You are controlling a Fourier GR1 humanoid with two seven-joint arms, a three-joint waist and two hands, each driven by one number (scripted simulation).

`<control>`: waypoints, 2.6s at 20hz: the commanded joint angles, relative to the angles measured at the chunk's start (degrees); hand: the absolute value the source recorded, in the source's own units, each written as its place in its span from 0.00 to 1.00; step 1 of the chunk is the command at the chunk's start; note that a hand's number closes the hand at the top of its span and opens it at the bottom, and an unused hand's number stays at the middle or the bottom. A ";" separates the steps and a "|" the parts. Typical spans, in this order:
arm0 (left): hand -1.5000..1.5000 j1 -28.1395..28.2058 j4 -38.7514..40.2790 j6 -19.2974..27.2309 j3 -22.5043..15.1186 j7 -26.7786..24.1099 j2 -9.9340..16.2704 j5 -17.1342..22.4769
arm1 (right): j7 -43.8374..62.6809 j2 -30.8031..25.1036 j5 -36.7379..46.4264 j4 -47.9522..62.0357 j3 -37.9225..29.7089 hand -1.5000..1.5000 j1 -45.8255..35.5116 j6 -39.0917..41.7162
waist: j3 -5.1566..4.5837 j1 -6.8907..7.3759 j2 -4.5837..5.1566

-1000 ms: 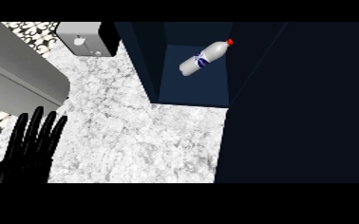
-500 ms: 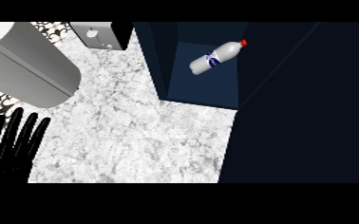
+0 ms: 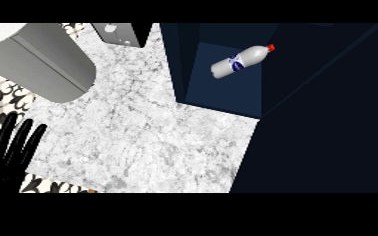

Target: Pick up the bottled water, place it into the cabinet and close the cabinet

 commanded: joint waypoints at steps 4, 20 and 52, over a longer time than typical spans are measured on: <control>0.00 -0.29 0.32 -1.77 0.98 0.87 1.61 0.85 | 6.40 -2.94 3.50 -1.86 5.31 0.00 -10.50 5.45 | -0.43 3.22 0.11; 0.00 -0.77 1.19 -3.52 3.39 1.36 3.13 2.69 | 8.99 -2.18 -0.09 -0.39 2.60 1.00 -18.96 5.13 | -0.62 1.95 0.30; 0.00 -3.15 3.27 -7.08 5.61 1.83 4.58 4.42 | 19.51 4.61 -5.11 12.53 -6.08 1.00 -32.06 1.17 | -0.16 4.08 2.26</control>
